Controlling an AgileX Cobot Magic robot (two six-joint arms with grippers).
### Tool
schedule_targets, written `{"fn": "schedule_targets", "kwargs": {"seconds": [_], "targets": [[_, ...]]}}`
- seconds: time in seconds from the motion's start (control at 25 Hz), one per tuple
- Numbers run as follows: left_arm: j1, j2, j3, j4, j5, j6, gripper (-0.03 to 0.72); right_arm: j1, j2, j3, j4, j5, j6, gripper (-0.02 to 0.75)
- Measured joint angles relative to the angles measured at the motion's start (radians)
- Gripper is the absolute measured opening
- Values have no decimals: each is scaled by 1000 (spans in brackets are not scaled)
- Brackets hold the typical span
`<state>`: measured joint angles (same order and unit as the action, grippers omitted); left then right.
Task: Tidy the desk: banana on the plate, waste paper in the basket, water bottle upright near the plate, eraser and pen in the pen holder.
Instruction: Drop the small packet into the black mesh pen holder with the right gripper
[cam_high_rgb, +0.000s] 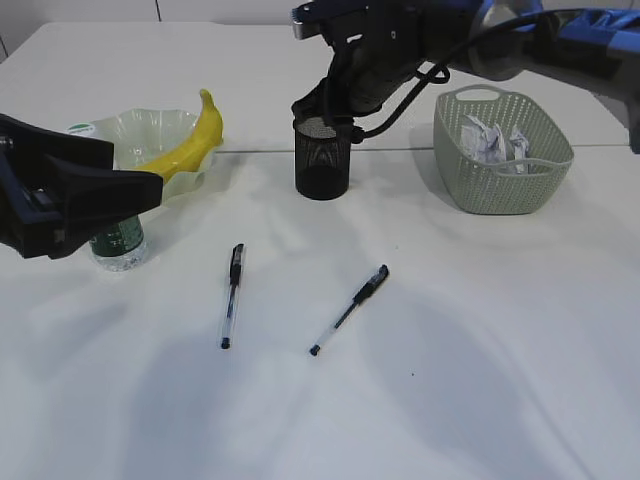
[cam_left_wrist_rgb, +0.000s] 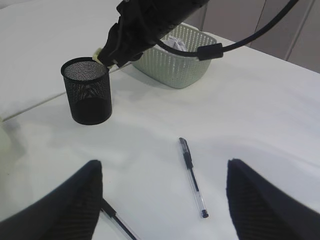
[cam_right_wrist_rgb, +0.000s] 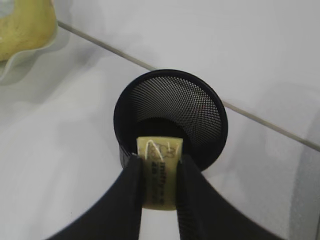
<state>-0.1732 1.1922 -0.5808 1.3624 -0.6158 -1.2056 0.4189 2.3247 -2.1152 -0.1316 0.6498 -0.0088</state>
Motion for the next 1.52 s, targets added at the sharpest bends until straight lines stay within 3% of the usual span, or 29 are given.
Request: {"fn": "schedule_targets", "kwargs": {"seconds": [0.68, 1.52], "targets": [[0, 0, 0, 0, 4, -2, 548, -32, 121, -126, -1, -111, -4, 125], [0, 0, 0, 0, 4, -2, 540, -32, 171, -146, 21, -82, -6, 127]]}}
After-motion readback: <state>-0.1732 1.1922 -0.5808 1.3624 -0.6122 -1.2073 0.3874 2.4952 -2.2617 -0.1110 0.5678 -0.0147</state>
